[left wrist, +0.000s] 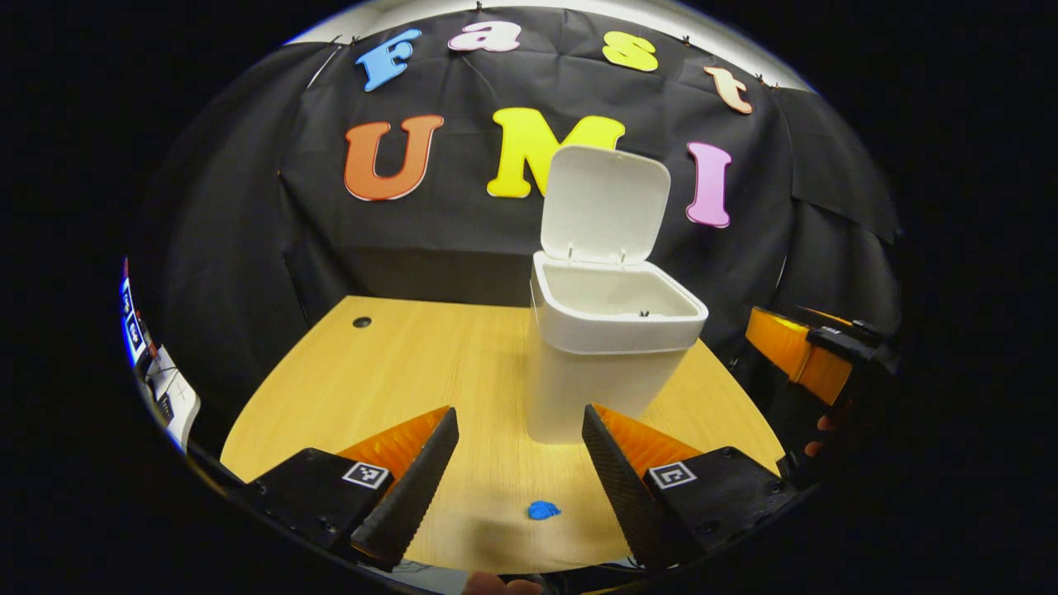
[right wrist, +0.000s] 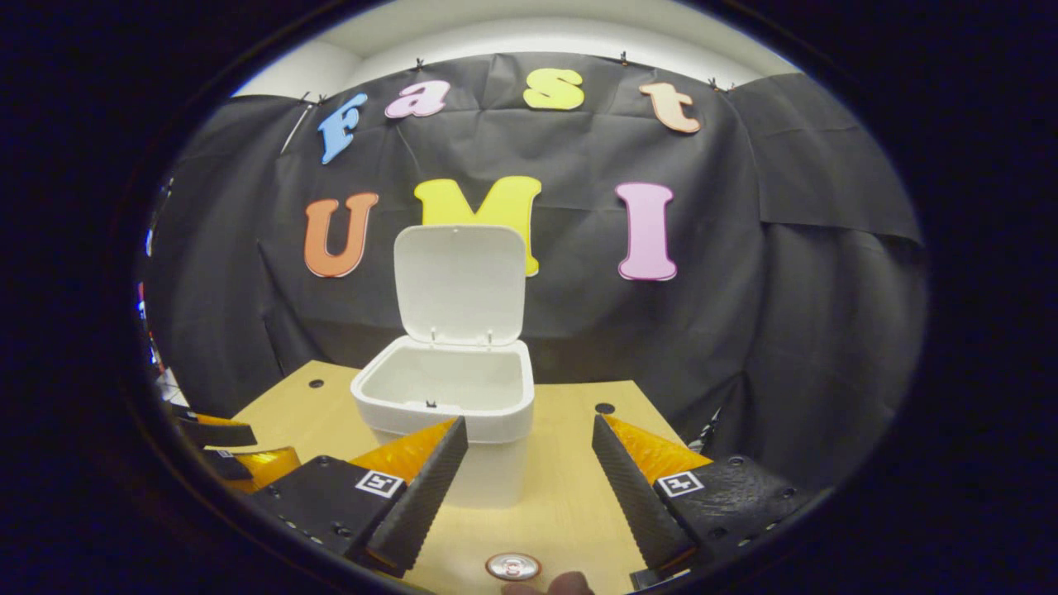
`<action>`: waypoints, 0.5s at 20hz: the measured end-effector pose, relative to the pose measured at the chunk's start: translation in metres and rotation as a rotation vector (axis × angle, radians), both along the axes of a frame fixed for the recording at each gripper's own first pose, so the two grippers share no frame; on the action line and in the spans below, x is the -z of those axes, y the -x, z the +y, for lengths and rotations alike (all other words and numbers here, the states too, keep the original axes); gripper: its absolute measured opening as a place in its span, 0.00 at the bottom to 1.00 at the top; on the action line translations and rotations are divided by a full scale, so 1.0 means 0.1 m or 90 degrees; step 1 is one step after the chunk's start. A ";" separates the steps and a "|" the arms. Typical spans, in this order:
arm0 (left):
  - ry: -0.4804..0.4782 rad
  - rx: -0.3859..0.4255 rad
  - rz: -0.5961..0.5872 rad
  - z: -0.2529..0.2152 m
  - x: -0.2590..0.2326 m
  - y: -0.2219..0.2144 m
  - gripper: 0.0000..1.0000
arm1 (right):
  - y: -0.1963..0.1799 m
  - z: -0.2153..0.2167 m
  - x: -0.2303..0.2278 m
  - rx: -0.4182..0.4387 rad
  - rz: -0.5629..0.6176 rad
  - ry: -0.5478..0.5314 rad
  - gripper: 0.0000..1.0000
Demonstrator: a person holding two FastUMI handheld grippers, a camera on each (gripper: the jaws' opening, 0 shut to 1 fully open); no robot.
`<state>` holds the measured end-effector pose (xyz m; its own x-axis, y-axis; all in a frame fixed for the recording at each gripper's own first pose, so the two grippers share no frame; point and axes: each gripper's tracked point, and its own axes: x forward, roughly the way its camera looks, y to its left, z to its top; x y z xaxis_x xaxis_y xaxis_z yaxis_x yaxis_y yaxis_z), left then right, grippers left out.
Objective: Press the lid of the desktop garbage bin to open it, pick up the crumpled paper on the desktop and throw it into the bin, then pick up the pop can on the desktop and drop it into the bin, and finally close the garbage bin lid.
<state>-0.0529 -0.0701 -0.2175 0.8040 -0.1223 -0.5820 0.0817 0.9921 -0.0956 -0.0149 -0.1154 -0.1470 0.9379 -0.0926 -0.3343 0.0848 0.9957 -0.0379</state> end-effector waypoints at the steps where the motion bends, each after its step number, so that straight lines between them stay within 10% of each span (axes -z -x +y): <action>1: 0.003 0.006 0.021 -0.04 0.12 0.07 0.98 | 0.06 -0.05 0.08 0.006 0.013 0.007 0.95; 10: 0.010 0.021 0.172 -0.24 1.12 0.48 0.98 | 0.51 -0.26 0.70 0.031 0.112 0.020 0.95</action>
